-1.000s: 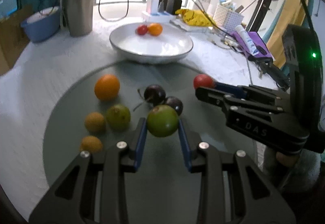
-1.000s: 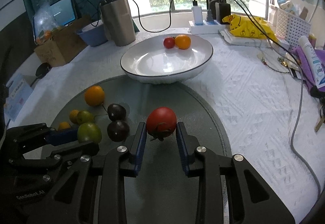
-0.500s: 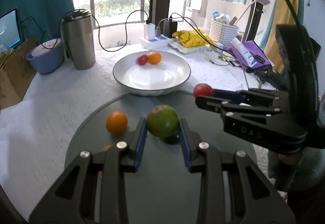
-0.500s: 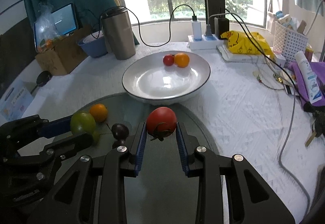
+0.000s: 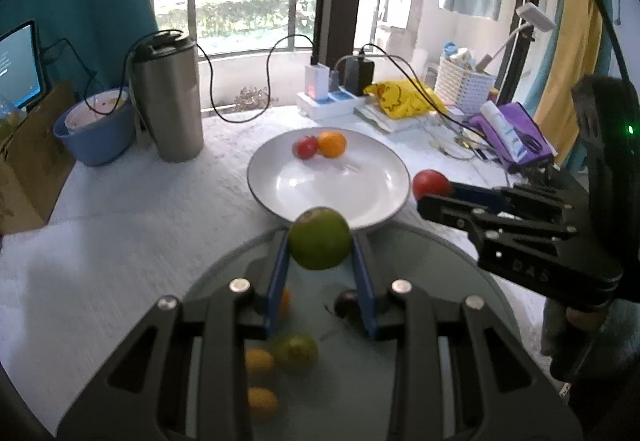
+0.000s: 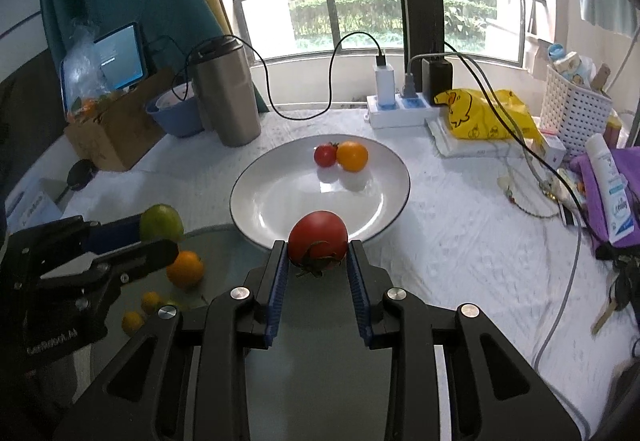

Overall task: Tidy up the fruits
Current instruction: 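Lift the lime and tomato and carry both over the white bowl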

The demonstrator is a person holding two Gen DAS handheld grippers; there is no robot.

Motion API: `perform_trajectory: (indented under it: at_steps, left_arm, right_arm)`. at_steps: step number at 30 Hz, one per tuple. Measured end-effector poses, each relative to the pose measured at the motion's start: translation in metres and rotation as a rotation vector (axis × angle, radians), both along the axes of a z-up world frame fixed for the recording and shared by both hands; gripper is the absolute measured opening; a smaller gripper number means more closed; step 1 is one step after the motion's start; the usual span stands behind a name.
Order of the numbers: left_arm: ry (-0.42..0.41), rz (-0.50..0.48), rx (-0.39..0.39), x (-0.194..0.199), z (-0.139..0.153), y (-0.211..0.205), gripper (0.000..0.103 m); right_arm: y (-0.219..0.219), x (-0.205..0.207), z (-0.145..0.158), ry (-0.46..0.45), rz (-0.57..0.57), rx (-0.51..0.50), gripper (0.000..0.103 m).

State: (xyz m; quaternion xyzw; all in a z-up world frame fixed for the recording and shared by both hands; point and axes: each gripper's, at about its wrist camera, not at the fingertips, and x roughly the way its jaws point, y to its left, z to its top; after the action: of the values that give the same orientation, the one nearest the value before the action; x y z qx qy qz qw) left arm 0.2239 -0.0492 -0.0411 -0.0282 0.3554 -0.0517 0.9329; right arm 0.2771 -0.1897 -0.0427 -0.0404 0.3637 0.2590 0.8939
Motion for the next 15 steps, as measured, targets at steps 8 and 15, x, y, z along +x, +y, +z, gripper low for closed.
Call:
perform_trajectory:
  at_steps: [8,15]
  left_arm:
    - [0.007,0.005,-0.006,0.027,-0.003,0.009,0.033]
    - [0.044,-0.002,-0.014,0.056,-0.016,0.011,0.033]
  right_arm:
    - [0.006,0.018,-0.001,0.008,0.007,-0.002,0.032]
    - [0.013,0.043,-0.014,0.036,0.018,-0.014,0.032]
